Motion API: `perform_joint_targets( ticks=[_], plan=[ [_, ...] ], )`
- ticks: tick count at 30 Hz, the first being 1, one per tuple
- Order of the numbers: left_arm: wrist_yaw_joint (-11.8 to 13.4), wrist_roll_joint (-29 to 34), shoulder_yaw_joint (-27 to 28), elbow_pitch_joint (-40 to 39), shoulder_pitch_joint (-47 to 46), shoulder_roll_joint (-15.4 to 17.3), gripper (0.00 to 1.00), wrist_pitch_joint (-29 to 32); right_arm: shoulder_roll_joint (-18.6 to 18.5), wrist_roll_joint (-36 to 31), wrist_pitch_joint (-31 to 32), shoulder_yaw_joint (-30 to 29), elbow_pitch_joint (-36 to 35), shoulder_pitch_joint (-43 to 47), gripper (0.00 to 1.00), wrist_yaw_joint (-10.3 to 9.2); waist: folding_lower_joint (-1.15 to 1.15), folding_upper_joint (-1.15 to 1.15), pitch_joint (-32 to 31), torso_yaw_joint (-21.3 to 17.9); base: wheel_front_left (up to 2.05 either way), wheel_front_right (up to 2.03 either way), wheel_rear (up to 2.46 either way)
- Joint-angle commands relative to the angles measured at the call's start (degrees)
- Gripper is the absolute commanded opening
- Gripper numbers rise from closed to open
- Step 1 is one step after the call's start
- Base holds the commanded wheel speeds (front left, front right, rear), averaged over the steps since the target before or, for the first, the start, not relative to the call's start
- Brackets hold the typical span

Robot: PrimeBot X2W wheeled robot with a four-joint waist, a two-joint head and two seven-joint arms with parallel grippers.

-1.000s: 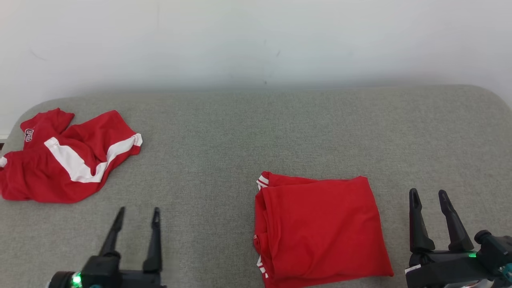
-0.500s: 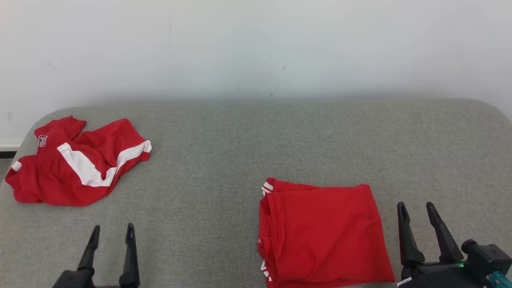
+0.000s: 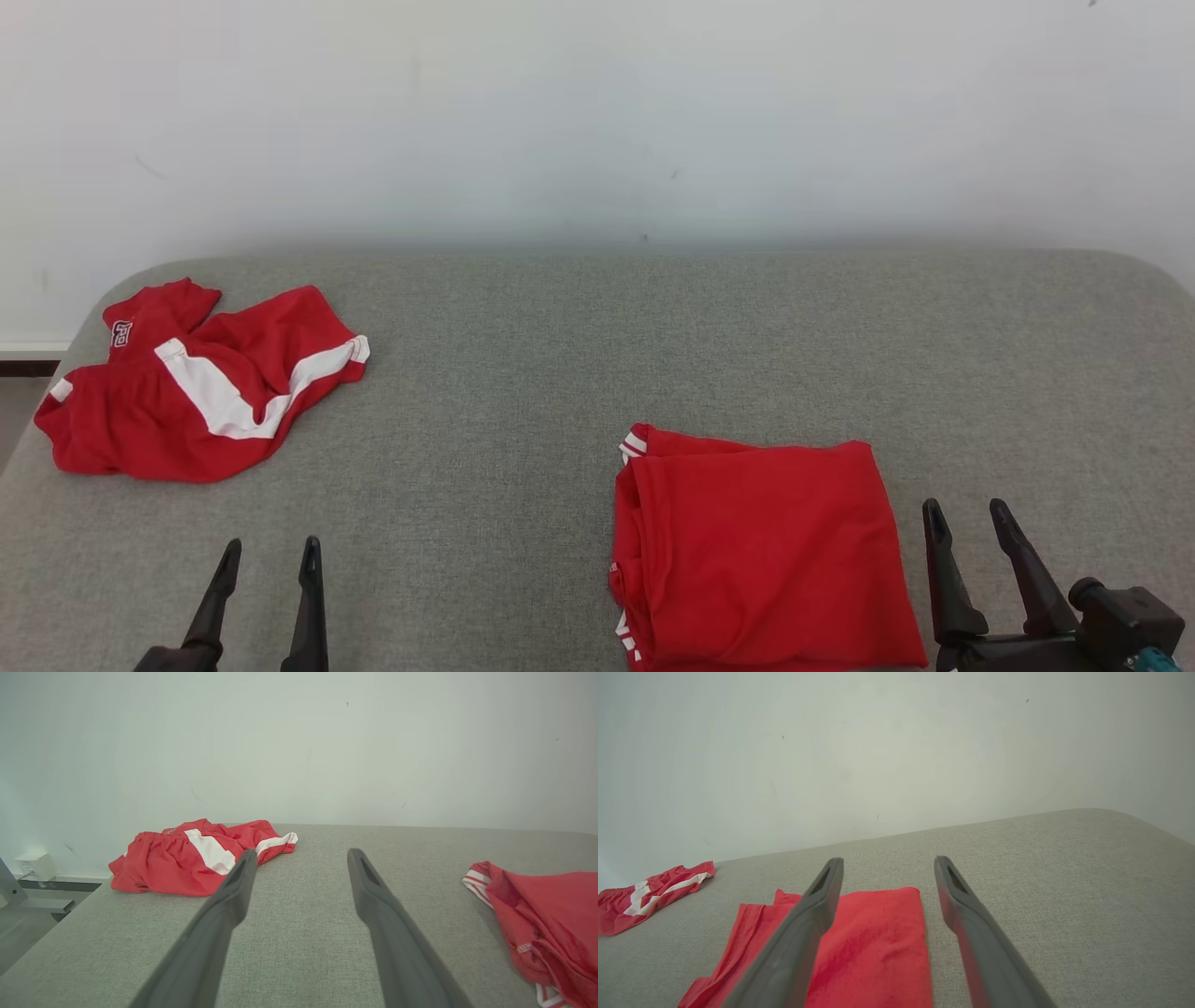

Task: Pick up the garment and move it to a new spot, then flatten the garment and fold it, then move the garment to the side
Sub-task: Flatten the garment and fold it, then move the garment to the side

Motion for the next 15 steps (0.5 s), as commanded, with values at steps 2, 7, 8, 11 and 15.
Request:
perform_joint_targets(
  ticks=[2, 7, 8, 11, 15],
  plan=[
    [-0.32, 0.01, 0.06, -1.03, 0.76, 0.05, 1.00, -0.17, -0.08, -0.73, 0.31, -0.27, -0.33, 0.83, 1.00, -0.17, 0.01, 0.00, -0.03, 0.11, 0.00, 0.00, 0.00],
    [-0.52, 0.23, -0.26, -1.80, 1.08, 0.27, 1.00, -0.17, -0.05, -1.32, 0.51, -0.31, -0.69, 0.99, 1.00, -0.17, 0.01, 0.00, -0.02, 0.13, 0.00, 0.00, 0.00],
    [-0.56, 0.28, -0.35, -1.90, 1.19, 0.31, 1.00, -0.17, 0.00, -1.45, 0.63, -0.31, -0.77, 1.01, 1.00, -0.17, 0.01, 0.00, -0.03, 0.10, 0.00, 0.00, 0.00],
    [-0.63, 0.46, -0.54, -2.13, 1.34, 0.42, 1.00, -0.17, 0.10, -1.68, 0.97, -0.32, -0.99, 1.10, 1.00, -0.17, 0.01, 0.00, -0.03, 0.04, 0.00, 0.00, 0.00],
    [-0.62, 0.49, -0.64, -2.16, 1.40, 0.49, 1.00, -0.17, 0.05, -1.87, 1.15, -0.47, -1.16, 1.25, 1.00, -0.17, 0.01, 0.00, -0.03, -0.01, 0.00, 0.00, 0.00]
  ],
)
